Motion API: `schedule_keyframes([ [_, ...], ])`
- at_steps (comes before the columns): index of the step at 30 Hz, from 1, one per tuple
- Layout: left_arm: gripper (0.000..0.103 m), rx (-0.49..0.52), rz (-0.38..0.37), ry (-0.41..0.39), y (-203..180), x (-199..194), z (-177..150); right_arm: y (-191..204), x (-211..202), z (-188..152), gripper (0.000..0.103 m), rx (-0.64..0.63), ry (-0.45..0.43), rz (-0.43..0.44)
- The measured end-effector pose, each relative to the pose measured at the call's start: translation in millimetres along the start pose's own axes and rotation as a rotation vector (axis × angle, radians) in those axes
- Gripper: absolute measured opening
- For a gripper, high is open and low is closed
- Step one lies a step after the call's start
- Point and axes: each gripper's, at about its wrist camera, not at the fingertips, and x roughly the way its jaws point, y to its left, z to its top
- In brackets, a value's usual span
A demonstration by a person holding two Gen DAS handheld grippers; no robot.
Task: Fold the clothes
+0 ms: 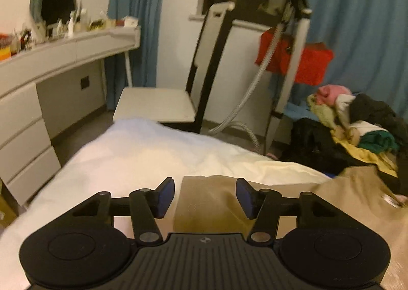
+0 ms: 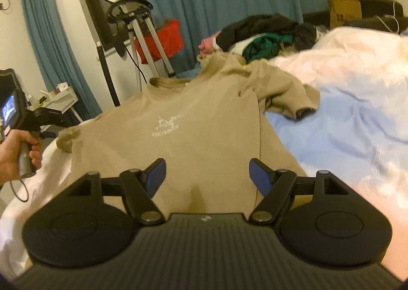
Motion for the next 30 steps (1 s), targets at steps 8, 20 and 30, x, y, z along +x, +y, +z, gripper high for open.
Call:
schedule_keyframes([
  [8,0.081,0.153,-0.145,-0.127,-61,-152,-48,14,-30,3,0.074,-0.07,-0.091,0.001],
  [20,0.088,0.221,-0.336,-0.116,-104,-267,-176,23,-87,-7,0.074,-0.127,-0.22,-0.025],
  [30,0.092,0.166,-0.313,-0.094,-74,-258,-191,9,-79,-9,0.074,-0.046,-0.246,-0.027],
])
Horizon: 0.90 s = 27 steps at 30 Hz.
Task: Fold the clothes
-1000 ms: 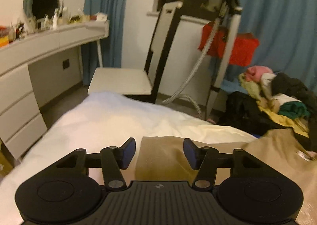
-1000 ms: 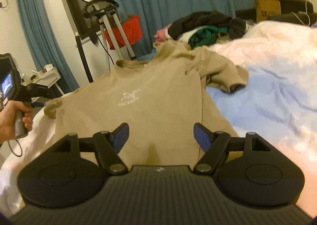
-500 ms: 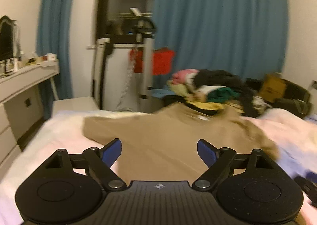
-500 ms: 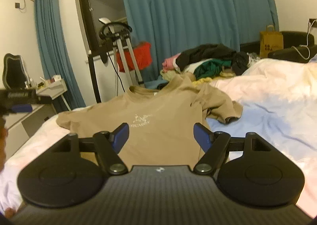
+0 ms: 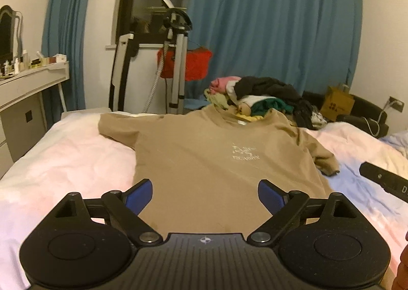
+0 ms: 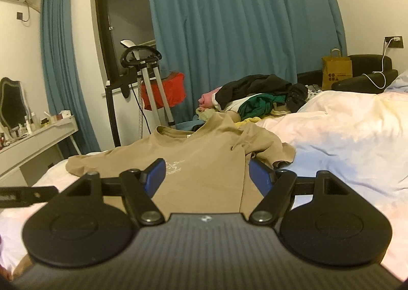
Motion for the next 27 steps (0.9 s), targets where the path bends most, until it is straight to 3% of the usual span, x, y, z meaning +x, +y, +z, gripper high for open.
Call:
schedule_keyframes([
  [4,0.097,-0.024,-0.002,0.008,3,4,1,-9,7,0,0.078,0.061,0.003,0.016],
  [5,0.097,-0.03,-0.002,0.01,4,5,1,-11,9,0,0.09,0.077,0.003,0.02],
  [8,0.098,-0.031,-0.002,0.026,0,11,0,-17,15,-1,0.099,0.123,0.005,0.032],
  [14,0.099,-0.019,0.007,0.048,-8,20,-4,-43,34,-7,0.1,0.283,0.06,0.037],
  [19,0.1,-0.013,0.01,0.071,-12,27,-9,-75,58,-13,0.1,0.48,0.101,0.102],
  [27,0.1,-0.007,0.016,0.096,-19,38,-14,-114,86,-18,0.099,0.714,0.091,0.195],
])
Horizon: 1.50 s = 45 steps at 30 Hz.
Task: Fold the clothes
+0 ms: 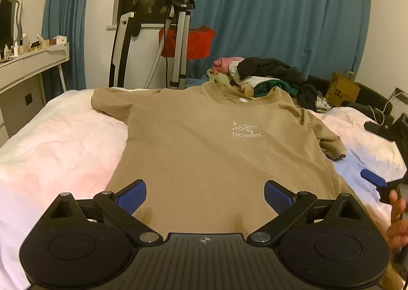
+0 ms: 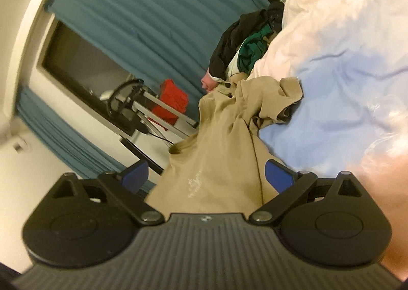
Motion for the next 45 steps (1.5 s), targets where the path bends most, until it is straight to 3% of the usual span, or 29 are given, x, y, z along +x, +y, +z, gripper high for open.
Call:
schedule_keyframes([
  [9,0.1,-0.007,-0.013,0.012,-1,12,-3,-46,47,30,0.101,0.305,-0.032,0.024],
  [15,0.1,-0.079,-0.044,0.022,1,34,4,-70,103,29,0.1,0.415,-0.032,0.029],
  [19,0.1,-0.129,-0.065,0.029,2,49,9,-61,140,30,0.101,0.335,-0.023,0.004],
  [25,0.1,-0.193,-0.087,0.047,6,74,14,-56,177,48,0.102,0.274,-0.178,-0.105],
  [28,0.1,-0.211,-0.081,0.045,10,84,15,-49,190,59,0.101,0.222,-0.174,-0.16],
  [29,0.1,-0.217,-0.082,0.043,12,87,15,-46,194,62,0.092,0.19,-0.153,-0.183],
  [30,0.1,-0.223,-0.082,0.042,14,89,16,-42,198,66,0.075,0.158,-0.131,-0.206],
  [32,0.1,-0.237,-0.086,0.039,17,93,16,-37,195,76,0.062,0.077,-0.088,-0.245],
  [37,0.1,-0.259,-0.099,0.031,20,93,18,-29,129,119,0.06,-0.038,-0.285,-0.252],
  [39,0.1,-0.258,-0.104,0.027,19,91,18,-36,104,128,0.06,-0.012,-0.325,-0.261],
  [42,0.1,-0.242,-0.102,0.02,16,87,16,-47,91,119,0.062,0.055,-0.239,-0.259],
  [45,0.1,-0.229,-0.101,0.022,14,82,13,-53,100,94,0.075,0.075,-0.106,-0.226],
])
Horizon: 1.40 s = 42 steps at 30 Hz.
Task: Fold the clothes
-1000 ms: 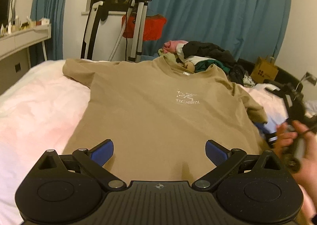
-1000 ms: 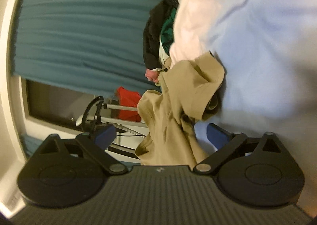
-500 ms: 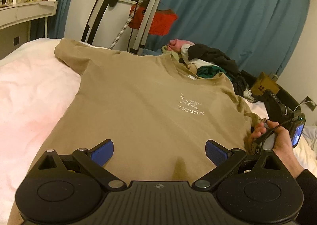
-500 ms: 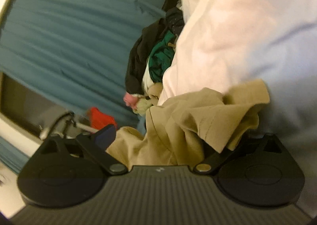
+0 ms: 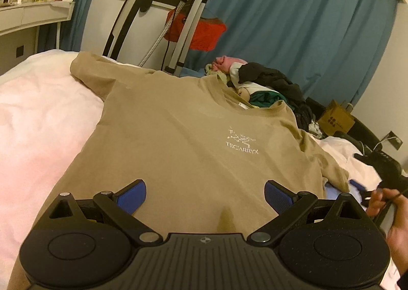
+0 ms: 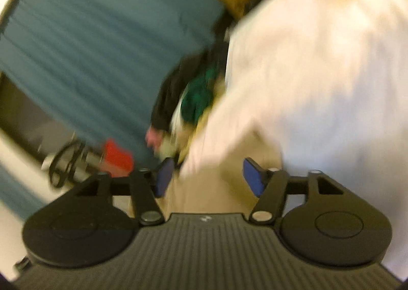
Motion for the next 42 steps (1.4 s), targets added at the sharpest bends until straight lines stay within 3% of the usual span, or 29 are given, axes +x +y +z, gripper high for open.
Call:
schedule_keyframes([
  [2,0.1,0.003,0.0,0.002,0,-3,-2,-1,9,-20,0.082,-0.015,0.054,-0.006],
  [5,0.1,-0.001,-0.001,-0.005,3,-8,-3,0,29,-45,0.081,-0.043,0.106,-0.053],
  [7,0.1,-0.01,0.001,-0.004,5,-7,-3,6,42,-50,0.082,-0.102,0.07,-0.084],
  [9,0.1,-0.027,0.002,0.005,8,-5,-2,9,56,-44,0.089,-0.101,0.033,-0.053],
  [17,0.101,-0.029,0.008,0.015,8,14,1,22,94,-12,0.087,-0.13,-0.101,0.042],
  [19,0.101,-0.022,0.011,0.013,8,18,3,31,107,-6,0.057,-0.209,-0.07,-0.015],
  [20,0.101,-0.019,0.012,0.012,7,21,3,38,113,-4,0.017,-0.265,-0.039,-0.082],
  [21,0.101,-0.016,0.013,0.01,7,23,4,45,115,-2,0.01,-0.319,-0.015,-0.141],
  [23,0.101,-0.01,0.015,0.008,6,27,5,58,112,4,0.01,-0.408,-0.015,-0.177],
  [30,0.101,-0.017,0.044,-0.037,18,6,15,133,74,12,0.01,-0.657,-0.193,-0.303],
  [33,0.101,-0.02,0.057,-0.056,23,-4,20,177,61,-19,0.01,-0.86,-0.289,-0.369],
  [37,0.101,-0.025,0.074,-0.083,30,-17,26,230,69,-91,0.01,-1.169,-0.362,-0.415],
  [39,0.101,-0.027,0.083,-0.096,34,-23,29,250,80,-139,0.01,-1.306,-0.346,-0.383],
  [42,0.101,-0.05,0.105,-0.089,46,-24,32,261,103,-212,0.01,-1.454,-0.256,-0.32],
])
